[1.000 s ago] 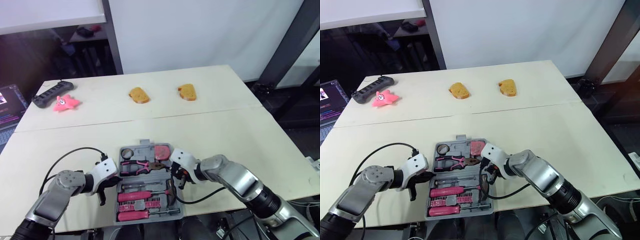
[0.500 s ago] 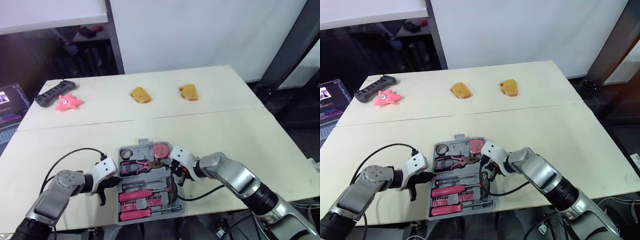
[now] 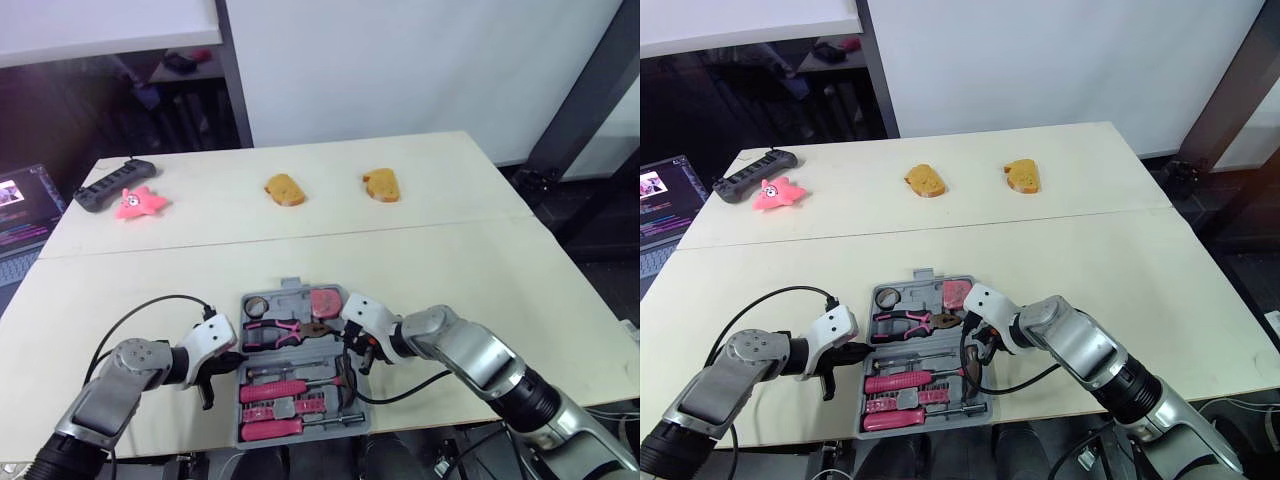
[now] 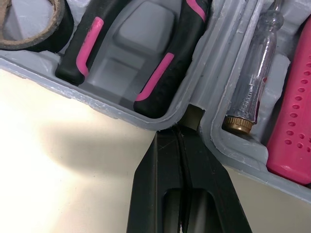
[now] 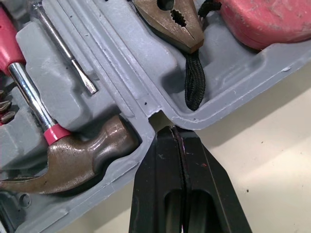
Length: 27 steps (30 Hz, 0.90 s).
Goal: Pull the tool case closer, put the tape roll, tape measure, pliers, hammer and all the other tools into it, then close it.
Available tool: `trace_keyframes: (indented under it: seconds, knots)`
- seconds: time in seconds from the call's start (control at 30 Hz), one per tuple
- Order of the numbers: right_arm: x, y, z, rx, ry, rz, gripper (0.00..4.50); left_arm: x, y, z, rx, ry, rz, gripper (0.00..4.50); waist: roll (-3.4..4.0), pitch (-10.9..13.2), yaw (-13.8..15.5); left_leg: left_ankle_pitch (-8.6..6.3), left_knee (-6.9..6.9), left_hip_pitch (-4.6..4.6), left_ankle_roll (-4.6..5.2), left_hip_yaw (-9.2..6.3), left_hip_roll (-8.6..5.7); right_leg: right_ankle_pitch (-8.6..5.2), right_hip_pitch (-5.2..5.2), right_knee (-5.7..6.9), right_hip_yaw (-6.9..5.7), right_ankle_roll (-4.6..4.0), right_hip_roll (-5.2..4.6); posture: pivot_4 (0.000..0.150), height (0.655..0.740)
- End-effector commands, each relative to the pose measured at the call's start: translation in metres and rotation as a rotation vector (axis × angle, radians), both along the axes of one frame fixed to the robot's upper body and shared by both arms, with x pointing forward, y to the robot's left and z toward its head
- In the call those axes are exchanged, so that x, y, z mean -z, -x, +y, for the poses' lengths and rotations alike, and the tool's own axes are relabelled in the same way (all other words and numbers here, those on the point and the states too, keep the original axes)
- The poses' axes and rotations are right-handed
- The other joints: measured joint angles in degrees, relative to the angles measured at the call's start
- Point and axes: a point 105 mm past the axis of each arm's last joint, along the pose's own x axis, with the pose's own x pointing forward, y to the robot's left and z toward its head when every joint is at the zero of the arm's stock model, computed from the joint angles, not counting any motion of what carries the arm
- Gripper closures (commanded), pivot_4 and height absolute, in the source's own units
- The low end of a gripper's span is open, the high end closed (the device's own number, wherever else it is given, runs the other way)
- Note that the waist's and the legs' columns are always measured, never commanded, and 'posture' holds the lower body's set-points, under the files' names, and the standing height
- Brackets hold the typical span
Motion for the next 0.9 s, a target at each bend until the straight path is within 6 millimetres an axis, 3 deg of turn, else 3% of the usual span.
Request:
trace_keyframes:
  seconds: [0.03, 0.37, 0.63, 0.7, 0.77, 0.83, 0.9]
  knots:
    - [-0.002, 0.014, 0.011, -0.065, -0.040, 0.033, 4.48, 0.022, 0.013, -0.007, 0.016, -0.013, 0.083, 4.50, 0.00, 0.00, 0.12, 0.00, 0.00, 0.00, 0.00, 0.00, 0.00, 0.00, 0.00, 0.00, 0.00, 0.00, 0.00, 0.150, 0.7400]
    - [-0.007, 0.001, -0.006, -0.001, -0.020, -0.027, 4.48, 0.015, 0.009, -0.002, 0.009, -0.013, 0.058, 4.50, -0.01, 0.01, 0.97, 0.00, 0.00, -0.01, 0.00, 0.00, -0.01, -0.09, 0.00, -0.03, 0.00, -0.13, 0.00, 0.150, 0.7400]
    - [-0.034, -0.011, -0.047, 0.067, -0.016, -0.125, 4.48, -0.015, -0.002, 0.046, -0.050, -0.083, -0.046, 4.50, -0.52, 0.33, 0.25, 0.07, -0.29, -0.17, -0.13, 0.06, 0.03, -0.02, -0.36, -0.06, 0.04, -0.14, 0.03, 0.150, 0.7400]
    - [-0.047, -0.012, -0.047, 0.078, -0.089, -0.146, 4.48, -0.028, -0.002, 0.052, -0.040, -0.061, -0.089, 4.50, -0.68, 0.44, -0.29, 0.13, -0.47, -0.23, -0.22, 0.05, 0.07, 0.00, -0.54, 0.00, 0.03, -0.16, 0.07, 0.150, 0.7400]
    - [-0.063, -0.011, -0.044, 0.099, -0.202, -0.151, 4.48, -0.044, 0.007, 0.046, 0.013, 0.039, -0.131, 4.50, -0.77, 0.54, -0.62, 0.13, -0.54, -0.33, -0.22, 0.01, 0.18, -0.06, -0.71, 0.07, 0.00, -0.26, 0.17, 0.150, 0.7400]
    - [-0.069, -0.006, -0.041, 0.097, -0.262, -0.136, 4.48, -0.066, 0.024, 0.029, 0.084, 0.263, -0.193, 4.50, -0.74, 0.57, -0.65, 0.13, -0.55, -0.38, -0.22, 0.05, 0.28, -0.06, -0.78, 0.08, 0.02, -0.29, 0.16, 0.150, 0.7400]
    - [-0.069, 0.000, -0.036, 0.087, -0.298, -0.114, 4.48, -0.069, 0.046, 0.022, 0.149, 0.386, -0.192, 4.50, -0.75, 0.58, -0.41, 0.13, -0.54, -0.39, -0.23, 0.06, 0.29, -0.06, -0.79, 0.06, 0.03, -0.28, 0.03, 0.150, 0.7400]
